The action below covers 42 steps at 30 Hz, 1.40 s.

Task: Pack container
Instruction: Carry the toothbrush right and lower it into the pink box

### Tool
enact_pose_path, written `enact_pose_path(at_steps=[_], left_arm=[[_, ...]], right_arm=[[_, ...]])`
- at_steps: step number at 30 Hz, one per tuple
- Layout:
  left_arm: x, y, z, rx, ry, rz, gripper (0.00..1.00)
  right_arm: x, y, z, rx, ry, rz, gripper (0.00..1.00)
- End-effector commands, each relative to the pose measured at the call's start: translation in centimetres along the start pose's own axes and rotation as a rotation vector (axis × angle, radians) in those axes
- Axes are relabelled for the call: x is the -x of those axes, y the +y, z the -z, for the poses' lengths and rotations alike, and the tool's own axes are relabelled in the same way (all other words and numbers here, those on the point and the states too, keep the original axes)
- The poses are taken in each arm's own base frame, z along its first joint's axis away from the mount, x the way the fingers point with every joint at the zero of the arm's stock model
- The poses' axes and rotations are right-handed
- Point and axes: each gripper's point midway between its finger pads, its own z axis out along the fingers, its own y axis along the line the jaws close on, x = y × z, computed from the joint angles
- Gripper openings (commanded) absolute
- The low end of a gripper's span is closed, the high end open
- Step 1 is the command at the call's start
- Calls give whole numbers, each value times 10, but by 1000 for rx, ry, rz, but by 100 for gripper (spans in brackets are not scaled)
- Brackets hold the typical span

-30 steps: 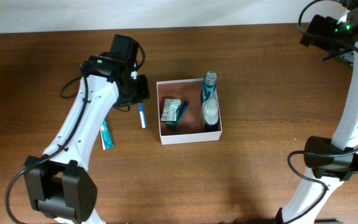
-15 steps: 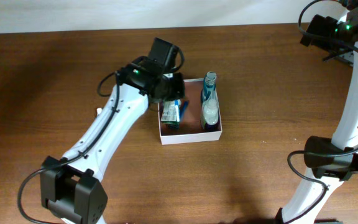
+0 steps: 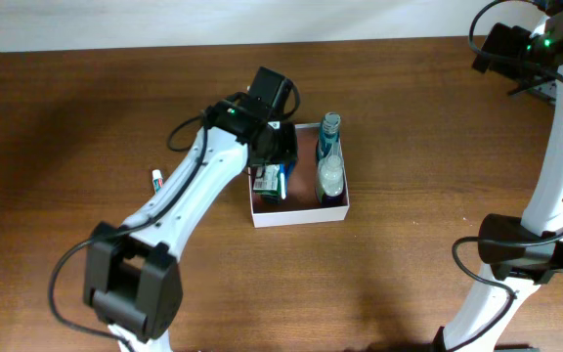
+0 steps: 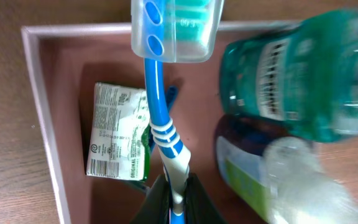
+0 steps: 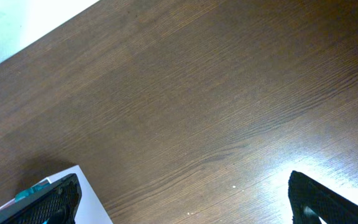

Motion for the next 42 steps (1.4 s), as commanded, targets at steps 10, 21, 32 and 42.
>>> enact_pose_path(at_steps=[10, 21, 32, 42], left_arm=[[-23, 15, -32, 65, 119, 19, 1], [-33, 23, -52, 96, 172, 24, 7], [-33, 24, -52, 97, 174, 26, 18], [-18, 14, -25, 77, 137, 16, 22]], right_arm=[[0, -3, 7, -6, -13, -7, 98], [0, -3, 7, -6, -13, -7, 98], [0, -3, 7, -6, -13, -7, 98], [0, -3, 7, -6, -13, -7, 98]])
